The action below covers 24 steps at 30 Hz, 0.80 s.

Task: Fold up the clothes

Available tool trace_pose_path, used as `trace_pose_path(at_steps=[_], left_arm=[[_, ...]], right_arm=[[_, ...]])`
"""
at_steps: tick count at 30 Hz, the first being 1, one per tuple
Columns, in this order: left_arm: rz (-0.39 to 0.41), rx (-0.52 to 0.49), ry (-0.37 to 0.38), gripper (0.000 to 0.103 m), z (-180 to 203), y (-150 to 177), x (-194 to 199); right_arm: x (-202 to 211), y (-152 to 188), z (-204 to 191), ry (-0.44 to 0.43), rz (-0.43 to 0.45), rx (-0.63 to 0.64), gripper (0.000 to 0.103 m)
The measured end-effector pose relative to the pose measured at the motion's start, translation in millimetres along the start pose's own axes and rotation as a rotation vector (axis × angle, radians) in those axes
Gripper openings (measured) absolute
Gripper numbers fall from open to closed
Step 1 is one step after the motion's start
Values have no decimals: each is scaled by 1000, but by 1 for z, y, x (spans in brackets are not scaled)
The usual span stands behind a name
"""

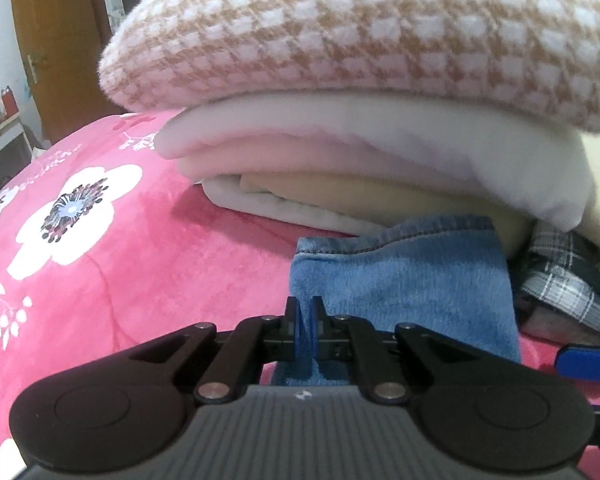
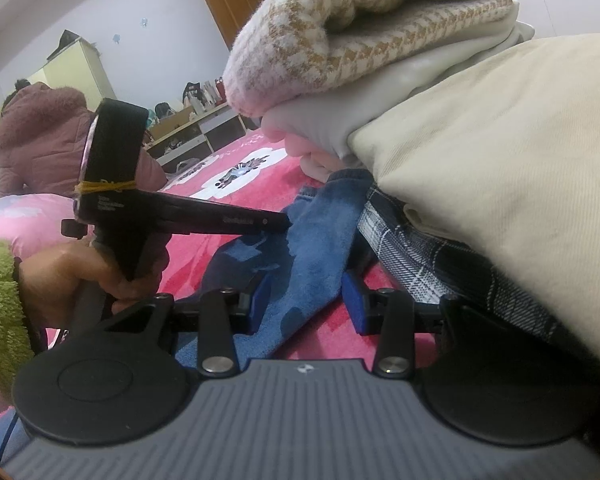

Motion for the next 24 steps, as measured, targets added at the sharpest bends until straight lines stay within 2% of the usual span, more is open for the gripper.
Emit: trace_pose_path(at_steps=[3,4,6,11,14,16,18,21,24], left_arm=[[-16,-16,-27,10,3,3,-4],[-16,-14,-38,14,3,2,-5],[-11,13,-61,29,-1,-1,-5],[34,181,-87,34,-29,-18,30],[90,283,-131,34,-56,-24,88],[131,329,-173,35,-72,-17,145],[153,370,-226,39,-85,-2,204],[161,456,-325,44,-98,44,299],[174,556,-351,47,-96,112,375]], right_arm=[[1,0,-1,-1,0,-1,39],[1,0,-1,-2,0,-1,39],[2,1,-2,-1,-1,1,40],[4,0,-1,-12,6,-6,40],[7,1,1,-23,13,-14,40],[8,0,1,-26,20,-17,40],[11,-1,1,-24,32,-16,40],[16,-4,0,-25,62,-9,40],[22,-9,-6,-41,91,26,39]])
Point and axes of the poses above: each gripper's, at about its wrist camera, not at the fingertips, and x roughly against the way its jaws point, z to its right, y to its underside, the point moved 8 cm from there along -x, roughly the way its jaws point, and after that the axes turned 15 degrees about x, right-handed, at the moved point
